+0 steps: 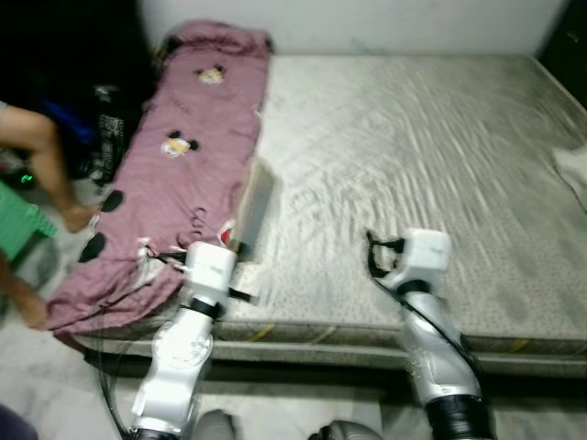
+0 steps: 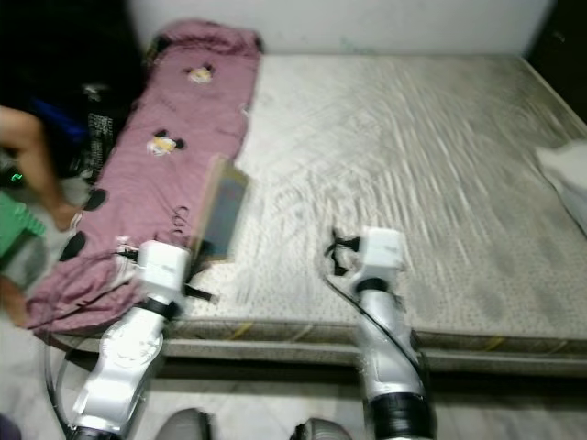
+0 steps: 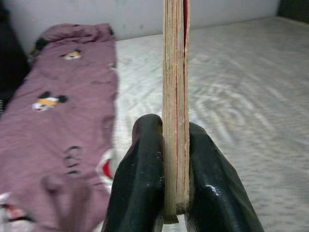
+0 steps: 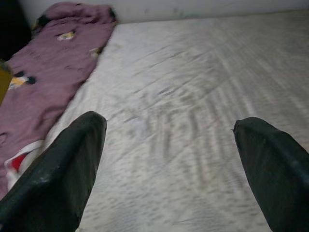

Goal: Clean up the room

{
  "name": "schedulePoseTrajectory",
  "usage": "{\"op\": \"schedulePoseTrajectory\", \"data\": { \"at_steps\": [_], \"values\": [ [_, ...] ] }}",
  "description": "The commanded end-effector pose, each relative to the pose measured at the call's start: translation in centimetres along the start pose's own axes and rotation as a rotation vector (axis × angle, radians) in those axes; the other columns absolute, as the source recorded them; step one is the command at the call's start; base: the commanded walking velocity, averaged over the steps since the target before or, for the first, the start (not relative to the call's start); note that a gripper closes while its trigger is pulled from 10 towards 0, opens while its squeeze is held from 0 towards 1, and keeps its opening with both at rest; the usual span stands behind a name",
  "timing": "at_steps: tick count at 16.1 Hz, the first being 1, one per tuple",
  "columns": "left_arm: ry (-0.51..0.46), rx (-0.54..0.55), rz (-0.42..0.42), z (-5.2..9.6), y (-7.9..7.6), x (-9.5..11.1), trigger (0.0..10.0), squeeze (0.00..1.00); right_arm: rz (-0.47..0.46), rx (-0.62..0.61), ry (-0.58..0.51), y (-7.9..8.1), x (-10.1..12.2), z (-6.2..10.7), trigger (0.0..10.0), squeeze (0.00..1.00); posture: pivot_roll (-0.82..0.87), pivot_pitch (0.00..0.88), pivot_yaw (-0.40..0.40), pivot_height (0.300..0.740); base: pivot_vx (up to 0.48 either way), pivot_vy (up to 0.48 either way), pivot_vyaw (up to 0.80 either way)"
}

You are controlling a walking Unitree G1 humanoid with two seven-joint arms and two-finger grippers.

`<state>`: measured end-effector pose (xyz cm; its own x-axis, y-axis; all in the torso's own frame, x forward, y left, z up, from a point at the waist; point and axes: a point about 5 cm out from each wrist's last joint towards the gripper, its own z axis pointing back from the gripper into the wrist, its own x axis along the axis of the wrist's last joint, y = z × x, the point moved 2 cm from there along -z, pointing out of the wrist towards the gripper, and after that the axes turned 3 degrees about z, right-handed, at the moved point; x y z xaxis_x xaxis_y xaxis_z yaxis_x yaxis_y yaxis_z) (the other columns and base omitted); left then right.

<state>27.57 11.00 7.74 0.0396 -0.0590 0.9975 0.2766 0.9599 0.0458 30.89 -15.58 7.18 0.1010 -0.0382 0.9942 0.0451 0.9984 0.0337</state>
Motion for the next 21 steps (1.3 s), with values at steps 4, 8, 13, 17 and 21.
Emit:
{"op": "schedulePoseTrajectory", "data": {
  "at_steps": [4,8,13,17,21],
  "values": [
    [-0.040,0.009,-0.017,-0.4,0.5,0.9,10.0,0.00,0.001,-0.003,0.006,0.0,-0.2,0.1,10.0,0.00,0.00,0.048,0.025,0.740,0.000,-0.267,0.00],
    [-0.070,0.096,-0.084,-1.2,1.1,1.3,10.0,0.00,0.030,-0.013,-0.006,-0.9,0.0,0.2,10.0,0.00,-0.03,0.047,0.037,0.740,0.000,-0.133,0.00],
    [-0.107,0.066,-0.105,-1.7,0.9,1.1,10.0,0.00,0.070,-0.030,-0.002,-2.3,-0.1,0.4,10.0,0.00,-0.06,0.049,0.038,0.740,0.000,0.000,0.00],
    [-0.137,0.057,-0.112,-2.1,1.8,1.7,10.0,0.00,0.059,-0.023,-0.005,-1.5,-0.1,0.0,10.0,0.00,-0.05,0.031,0.047,0.740,0.000,0.000,0.00],
    [-0.100,0.032,-0.053,-2.1,1.1,0.9,10.0,0.00,0.059,-0.022,-0.010,-1.7,-0.3,0.4,10.0,0.00,-0.03,0.022,0.046,0.740,0.000,0.000,0.00]
  ]
}}
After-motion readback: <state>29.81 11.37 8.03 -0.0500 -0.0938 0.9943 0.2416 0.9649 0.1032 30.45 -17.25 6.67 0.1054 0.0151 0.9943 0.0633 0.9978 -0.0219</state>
